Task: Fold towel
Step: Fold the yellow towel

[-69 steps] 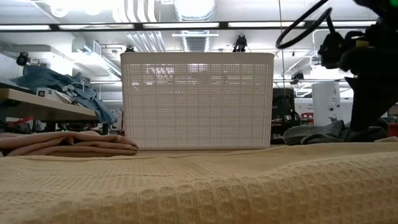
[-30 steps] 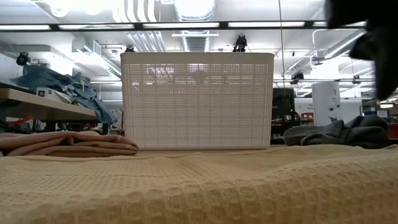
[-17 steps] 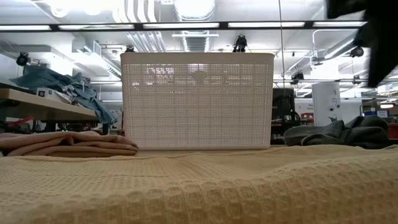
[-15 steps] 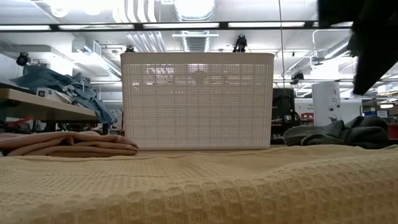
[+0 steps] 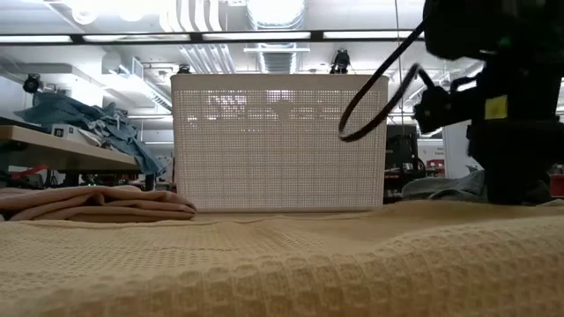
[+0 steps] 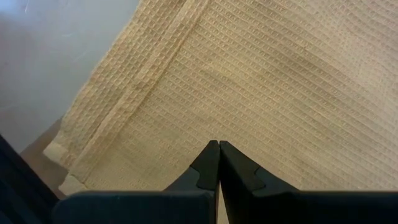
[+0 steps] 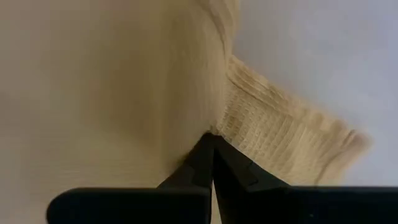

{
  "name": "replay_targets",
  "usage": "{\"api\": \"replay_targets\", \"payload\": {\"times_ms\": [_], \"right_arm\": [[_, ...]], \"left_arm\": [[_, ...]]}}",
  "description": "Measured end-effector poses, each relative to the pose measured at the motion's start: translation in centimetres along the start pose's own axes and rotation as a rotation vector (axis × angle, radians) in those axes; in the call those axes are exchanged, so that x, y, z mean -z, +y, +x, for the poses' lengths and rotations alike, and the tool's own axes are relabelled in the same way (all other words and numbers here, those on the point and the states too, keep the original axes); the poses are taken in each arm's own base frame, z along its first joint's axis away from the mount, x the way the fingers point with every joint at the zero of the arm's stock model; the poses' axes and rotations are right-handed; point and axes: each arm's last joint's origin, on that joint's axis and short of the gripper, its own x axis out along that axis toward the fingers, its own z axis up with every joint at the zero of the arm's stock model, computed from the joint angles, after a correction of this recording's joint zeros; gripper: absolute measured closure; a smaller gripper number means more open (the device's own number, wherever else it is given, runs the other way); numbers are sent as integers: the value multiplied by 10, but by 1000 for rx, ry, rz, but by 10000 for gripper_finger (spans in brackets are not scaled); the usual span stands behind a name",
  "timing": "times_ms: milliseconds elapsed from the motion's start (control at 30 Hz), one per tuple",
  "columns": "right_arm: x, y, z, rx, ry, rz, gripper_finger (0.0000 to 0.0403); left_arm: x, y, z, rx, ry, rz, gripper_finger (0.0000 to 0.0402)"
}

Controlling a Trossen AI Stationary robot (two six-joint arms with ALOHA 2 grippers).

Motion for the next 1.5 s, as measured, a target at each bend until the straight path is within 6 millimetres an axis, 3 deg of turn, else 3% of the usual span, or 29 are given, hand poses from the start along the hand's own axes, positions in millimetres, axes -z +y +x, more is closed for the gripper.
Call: {"api": "replay_targets", "payload": {"times_ms": [267, 400, 600, 1000, 1167, 1333, 1500], "right_arm": [[-4, 16, -19, -22, -83, -72, 403], [-5, 5, -42, 58, -106, -49, 403], [2, -15, -60, 214, -90, 10, 383], [11, -36, -28, 203, 128, -106, 269], [1, -37, -16, 61, 181, -167, 236], [-5, -37, -9, -28, 179, -181, 247], [-6, -39, -9, -10, 164, -167, 328]], "left_arm": [[0, 0, 0, 5, -14, 10, 401], [0, 0, 0, 5, -16, 11, 401], [0, 0, 0, 4, -16, 11, 401], [-1, 0, 1, 2, -20, 27, 401], [-1, 0, 1, 14, -44, 35, 401], [-1, 0, 1, 14, -44, 38, 402], [-1, 0, 1, 15, -44, 38, 402]]}}
